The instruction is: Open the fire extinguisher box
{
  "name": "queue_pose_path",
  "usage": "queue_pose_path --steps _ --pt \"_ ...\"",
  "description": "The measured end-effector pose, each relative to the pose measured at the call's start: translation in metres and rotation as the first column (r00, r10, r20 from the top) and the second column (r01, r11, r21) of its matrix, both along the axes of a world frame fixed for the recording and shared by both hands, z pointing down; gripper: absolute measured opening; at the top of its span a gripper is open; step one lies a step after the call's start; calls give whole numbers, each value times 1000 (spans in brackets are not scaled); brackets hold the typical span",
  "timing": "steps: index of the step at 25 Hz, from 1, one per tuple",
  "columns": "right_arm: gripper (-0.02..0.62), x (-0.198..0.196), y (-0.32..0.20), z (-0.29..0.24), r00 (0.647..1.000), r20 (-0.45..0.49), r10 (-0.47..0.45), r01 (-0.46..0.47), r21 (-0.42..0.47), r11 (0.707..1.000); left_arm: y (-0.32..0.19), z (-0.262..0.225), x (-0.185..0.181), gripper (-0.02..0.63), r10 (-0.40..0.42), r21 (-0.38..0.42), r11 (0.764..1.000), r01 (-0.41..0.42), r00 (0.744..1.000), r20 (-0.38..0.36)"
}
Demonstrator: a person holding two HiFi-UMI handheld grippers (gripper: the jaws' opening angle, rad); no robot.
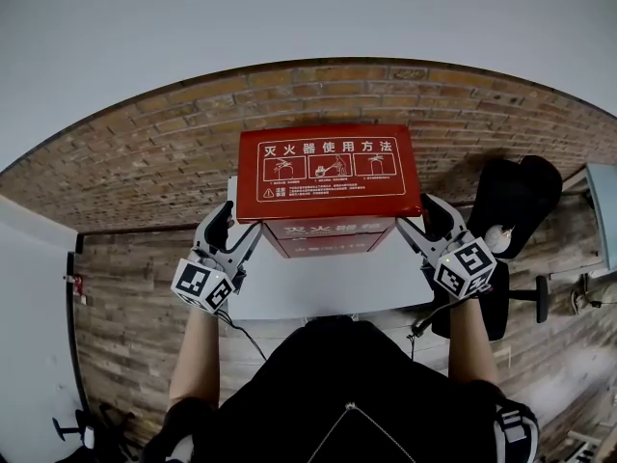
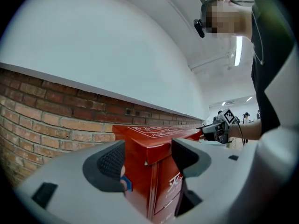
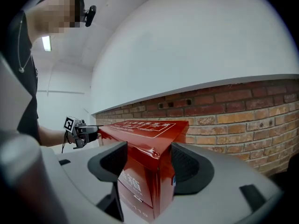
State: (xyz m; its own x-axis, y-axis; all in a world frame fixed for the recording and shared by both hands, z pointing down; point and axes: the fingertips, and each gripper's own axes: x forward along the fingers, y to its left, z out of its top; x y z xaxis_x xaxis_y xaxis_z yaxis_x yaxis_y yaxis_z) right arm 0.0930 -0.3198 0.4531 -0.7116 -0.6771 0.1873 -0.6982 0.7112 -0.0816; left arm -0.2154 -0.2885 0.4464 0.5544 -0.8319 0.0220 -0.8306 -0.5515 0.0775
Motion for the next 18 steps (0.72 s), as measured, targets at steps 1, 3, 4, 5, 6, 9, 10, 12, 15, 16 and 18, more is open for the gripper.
queue_pose_path --steps 1,3,4,5,6,9,10,12,15,16,18 --pt "278 0 -1 2 1000 -3 0 0 -3 1000 0 2 2 347 8 -2 1000 -8 1000 2" --pt "279 0 -3 7 1000 -6 1 -2 -14 1000 0 6 5 350 18 -8 1000 -18 1000 2" --pt "278 1 -4 9 1000 -3 3 -3 -19 1000 -1 7 7 350 19 -9 1000 -19 1000 0" --pt "279 1 -4 10 1000 4 3 -3 -23 1000 -2 7 8 350 20 -8 1000 -20 1000 -4" --pt "278 1 -4 11 1000 12 4 -4 -24 1000 -2 7 9 350 21 -6 1000 -22 1000 -9" --pt "279 1 -3 10 1000 18 5 -5 -11 1000 -2 6 10 350 21 6 1000 -21 1000 -15" --pt "278 0 -3 9 1000 15 5 -5 -3 1000 -2 6 11 350 20 7 1000 -20 1000 -15" --pt "278 0 -3 8 1000 2 5 -5 12 1000 -2 4 12 348 17 9 1000 -17 1000 -12" --pt "278 0 -3 9 1000 -11 6 -5 22 1000 -2 5 11 348 17 10 1000 -17 1000 3" --pt "278 0 -2 9 1000 -14 7 -6 23 1000 -1 6 11 350 17 8 1000 -17 1000 8" --pt "278 0 -1 8 1000 -18 7 -7 23 1000 0 4 11 350 17 4 1000 -17 1000 10"
